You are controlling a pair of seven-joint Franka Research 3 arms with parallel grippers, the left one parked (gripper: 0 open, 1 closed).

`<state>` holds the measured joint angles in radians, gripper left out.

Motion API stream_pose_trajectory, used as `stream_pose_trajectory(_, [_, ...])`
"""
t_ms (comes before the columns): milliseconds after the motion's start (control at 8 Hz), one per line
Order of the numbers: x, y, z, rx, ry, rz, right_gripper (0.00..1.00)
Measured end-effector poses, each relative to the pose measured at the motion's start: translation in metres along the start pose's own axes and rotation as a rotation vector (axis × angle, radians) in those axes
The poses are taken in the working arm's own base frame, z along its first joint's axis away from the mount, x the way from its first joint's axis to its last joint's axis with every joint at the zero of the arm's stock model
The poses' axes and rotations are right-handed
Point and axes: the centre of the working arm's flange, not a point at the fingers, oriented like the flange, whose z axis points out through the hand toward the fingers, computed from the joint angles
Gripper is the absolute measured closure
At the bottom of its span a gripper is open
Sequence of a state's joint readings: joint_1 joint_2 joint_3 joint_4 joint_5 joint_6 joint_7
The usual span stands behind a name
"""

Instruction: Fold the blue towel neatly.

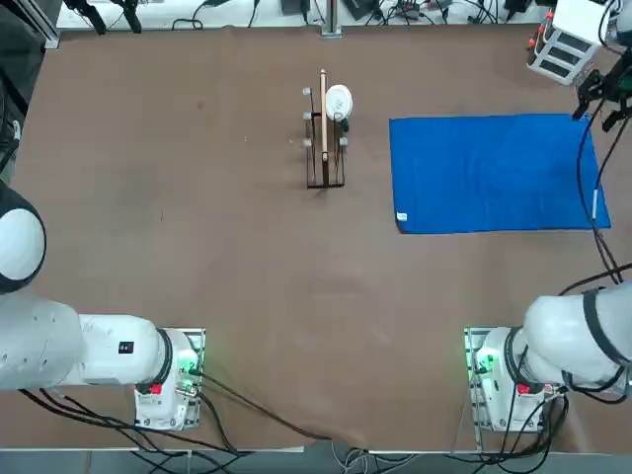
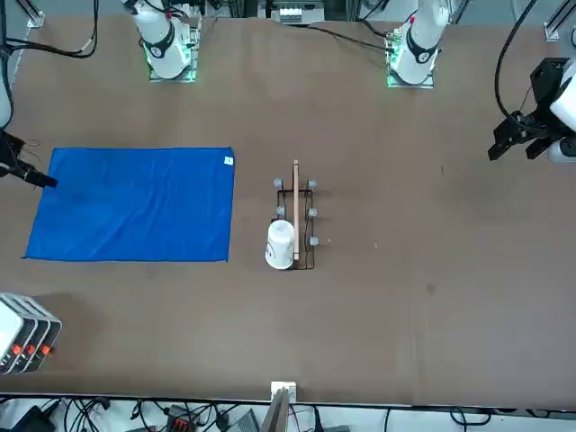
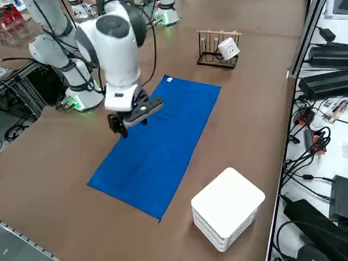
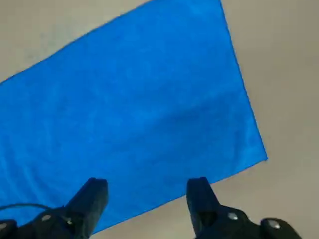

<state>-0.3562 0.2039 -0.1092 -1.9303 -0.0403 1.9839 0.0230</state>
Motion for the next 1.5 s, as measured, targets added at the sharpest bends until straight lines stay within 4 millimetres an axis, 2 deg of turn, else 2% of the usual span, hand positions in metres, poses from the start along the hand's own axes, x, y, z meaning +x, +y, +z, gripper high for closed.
stream_pose_trajectory(375, [-0.006, 0.047, 0.018, 0.057, -0.015, 0.112, 0.05])
stream_pose_trajectory(875, [-0.031, 0.105, 0.08, 0.074, 0.004, 0.231, 0.07])
stream_pose_trajectory(1125, [-0.044, 0.138, 0.099, 0.083, -0.009, 0.263, 0.08])
stream_pose_trajectory(1500, [-0.049, 0.177, 0.133, 0.086, -0.002, 0.25, 0.13])
